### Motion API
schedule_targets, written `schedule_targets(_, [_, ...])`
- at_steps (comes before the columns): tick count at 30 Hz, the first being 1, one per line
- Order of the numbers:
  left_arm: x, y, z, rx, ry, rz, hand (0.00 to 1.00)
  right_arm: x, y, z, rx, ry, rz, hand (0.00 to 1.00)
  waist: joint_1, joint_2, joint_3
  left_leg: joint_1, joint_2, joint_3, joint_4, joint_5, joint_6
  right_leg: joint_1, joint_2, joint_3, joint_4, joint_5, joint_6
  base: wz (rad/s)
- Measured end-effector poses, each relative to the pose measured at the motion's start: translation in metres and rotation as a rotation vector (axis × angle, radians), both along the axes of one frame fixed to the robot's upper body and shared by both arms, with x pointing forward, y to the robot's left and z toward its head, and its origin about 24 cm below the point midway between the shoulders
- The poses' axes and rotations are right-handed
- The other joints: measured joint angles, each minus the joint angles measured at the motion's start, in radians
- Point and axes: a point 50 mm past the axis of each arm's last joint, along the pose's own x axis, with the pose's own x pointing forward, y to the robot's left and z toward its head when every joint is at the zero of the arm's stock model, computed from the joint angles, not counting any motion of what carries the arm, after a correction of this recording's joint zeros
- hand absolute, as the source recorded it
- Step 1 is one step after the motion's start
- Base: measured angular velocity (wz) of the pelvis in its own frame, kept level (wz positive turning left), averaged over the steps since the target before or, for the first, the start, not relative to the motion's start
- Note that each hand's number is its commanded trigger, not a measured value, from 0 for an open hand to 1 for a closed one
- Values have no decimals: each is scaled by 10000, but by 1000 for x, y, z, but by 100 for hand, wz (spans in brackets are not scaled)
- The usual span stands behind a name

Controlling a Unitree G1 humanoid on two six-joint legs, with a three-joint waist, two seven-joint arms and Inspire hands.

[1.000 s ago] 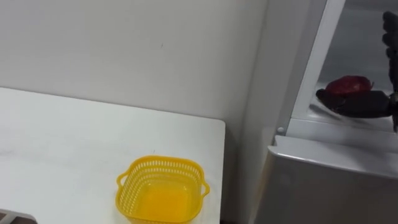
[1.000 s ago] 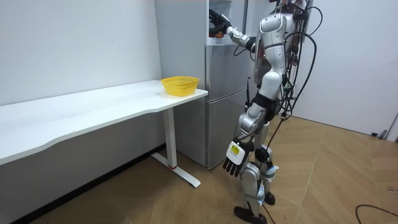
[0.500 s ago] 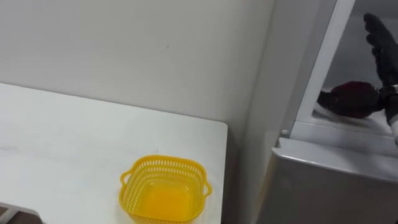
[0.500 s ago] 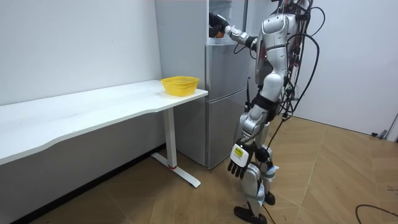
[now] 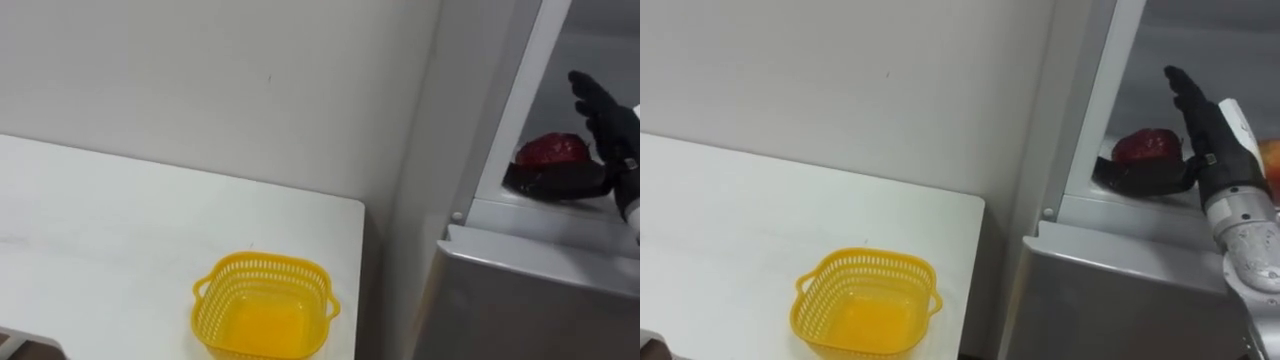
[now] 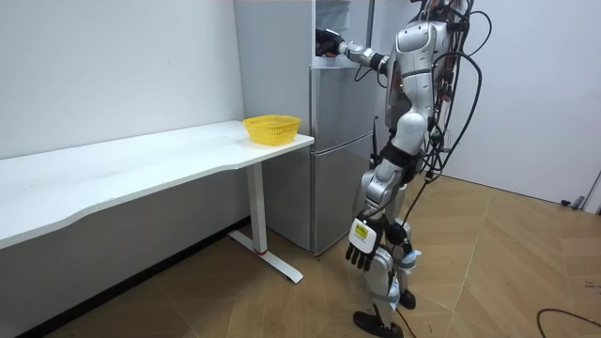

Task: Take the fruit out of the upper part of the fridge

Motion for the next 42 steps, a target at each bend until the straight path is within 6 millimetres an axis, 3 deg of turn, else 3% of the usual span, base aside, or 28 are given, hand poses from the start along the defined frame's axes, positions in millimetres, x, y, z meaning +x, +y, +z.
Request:
schedule_targets(3, [0, 0, 0, 42, -2, 23, 0, 0, 0, -2, 16, 126, 20, 0, -5, 8, 6, 11, -4, -3, 51, 0, 0, 12, -9, -15, -8, 0, 0, 0])
schedule_targets(4, [0, 0, 0, 66, -13, 25, 0, 0, -1, -2, 20, 144, 16, 11, -5, 19, 13, 9, -4, -4, 72, 0, 0, 12, -10, -15, -9, 0, 0, 0])
schedule_targets(5, [0, 1, 0, 126, -30, 29, 0, 0, -1, -2, 31, 185, 2, 60, -2, 29, 21, 6, -4, -6, 83, 0, 0, 15, -10, -18, -8, 0, 0, 0])
schedule_targets(6, [0, 1, 0, 150, -32, 27, 0, 1, -1, -2, 33, 204, -2, 100, -2, 35, 26, 6, -4, -8, 91, 0, 0, 20, -10, -20, -8, 0, 0, 0])
schedule_targets(20, [5, 2, 0, 238, -16, 98, 0, 3, -6, -14, 274, 858, 119, 100, 7, 83, 84, 3, 1, -112, 113, -4, 2, 149, -4, -119, 6, 4, -6, 2])
schedule_targets(34, [10, 8, 2, 483, -118, -36, 0, 8, -6, -6, 628, 655, 193, 100, -8, 103, 98, 13, 0, -126, 126, -4, 2, 142, -3, -93, -4, 3, -6, 0])
schedule_targets(42, [10, 8, 2, 612, -184, -24, 0, 8, -3, 0, 495, 404, 189, 100, -8, 144, 36, -15, 0, -77, 83, -4, 2, 42, -2, -32, 12, 3, -6, -2])
